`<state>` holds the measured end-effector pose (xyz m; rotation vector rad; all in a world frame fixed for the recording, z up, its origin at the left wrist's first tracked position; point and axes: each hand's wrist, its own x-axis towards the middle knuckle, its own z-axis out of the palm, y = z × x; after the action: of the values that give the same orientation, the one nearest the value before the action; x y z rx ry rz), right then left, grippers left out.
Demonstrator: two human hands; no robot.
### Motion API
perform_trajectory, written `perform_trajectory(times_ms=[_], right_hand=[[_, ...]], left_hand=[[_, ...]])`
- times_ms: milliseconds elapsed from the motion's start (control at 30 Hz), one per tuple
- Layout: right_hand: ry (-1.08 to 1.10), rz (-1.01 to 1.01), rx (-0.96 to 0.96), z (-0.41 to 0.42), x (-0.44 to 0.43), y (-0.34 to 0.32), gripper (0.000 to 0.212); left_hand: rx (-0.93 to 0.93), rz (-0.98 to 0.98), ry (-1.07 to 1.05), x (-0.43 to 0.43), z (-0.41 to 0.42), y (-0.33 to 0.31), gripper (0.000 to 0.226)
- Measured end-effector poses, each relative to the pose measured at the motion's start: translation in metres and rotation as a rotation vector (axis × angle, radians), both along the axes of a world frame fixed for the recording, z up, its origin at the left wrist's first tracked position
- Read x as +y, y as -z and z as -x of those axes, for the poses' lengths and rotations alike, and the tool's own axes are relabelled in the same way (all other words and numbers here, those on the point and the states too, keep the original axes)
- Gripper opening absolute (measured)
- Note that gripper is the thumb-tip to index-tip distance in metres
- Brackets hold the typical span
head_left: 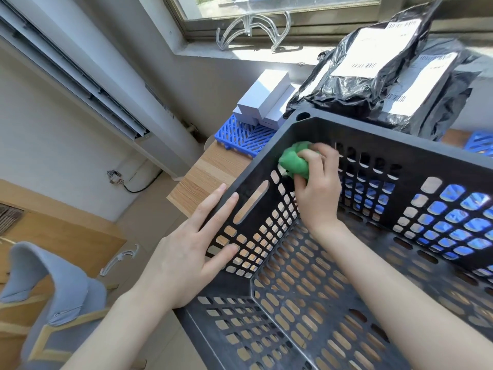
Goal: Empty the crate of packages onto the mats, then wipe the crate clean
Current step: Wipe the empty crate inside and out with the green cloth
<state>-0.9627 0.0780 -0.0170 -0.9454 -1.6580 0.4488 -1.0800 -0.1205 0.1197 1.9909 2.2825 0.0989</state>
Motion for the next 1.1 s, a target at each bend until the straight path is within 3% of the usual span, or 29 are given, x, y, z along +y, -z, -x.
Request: perform_trajectory(times_ms=[167,267,600,667,767,867,1033,1100], right_hand=[[-0.050,0.484,-0.306,-0.017,-0.009,0.067,0.027],[-0.088,0.588,-0.287,-0.021,-0.008,0.071,0.027],[0.005,0.003,0.318,-0.004,-0.007,-0.057,0.022],[-0.003,-0.073,0.335,0.000,-0.002,-0.074,0.023],[-0.032,-0.100,0.177,0.004,-0.001,-0.054,0.026],[0.000,0.085,0.051,0.001,-0.008,-0.003,0.030],[-0.066,0.674,-0.163,-0.010,-0.021,0.063,0.030],[-0.111,0.760,-0.230,-0.014,-0.024,0.074,0.031]], left_hand=[[-0.005,0.005,-0.013,0.000,-0.001,0.000,0.074],[-0.002,0.011,-0.011,0.000,-0.001,0.000,0.069],[0.005,0.020,-0.003,0.000,0.000,-0.001,0.069],[0.000,0.025,-0.009,0.000,0.000,-0.001,0.069],[-0.001,0.022,-0.005,0.000,0.000,-0.001,0.069],[0.006,0.029,-0.008,0.000,0.000,-0.001,0.069],[0.014,0.040,-0.013,0.001,0.000,-0.002,0.070],[0.018,0.043,-0.014,0.001,-0.001,-0.001,0.070]])
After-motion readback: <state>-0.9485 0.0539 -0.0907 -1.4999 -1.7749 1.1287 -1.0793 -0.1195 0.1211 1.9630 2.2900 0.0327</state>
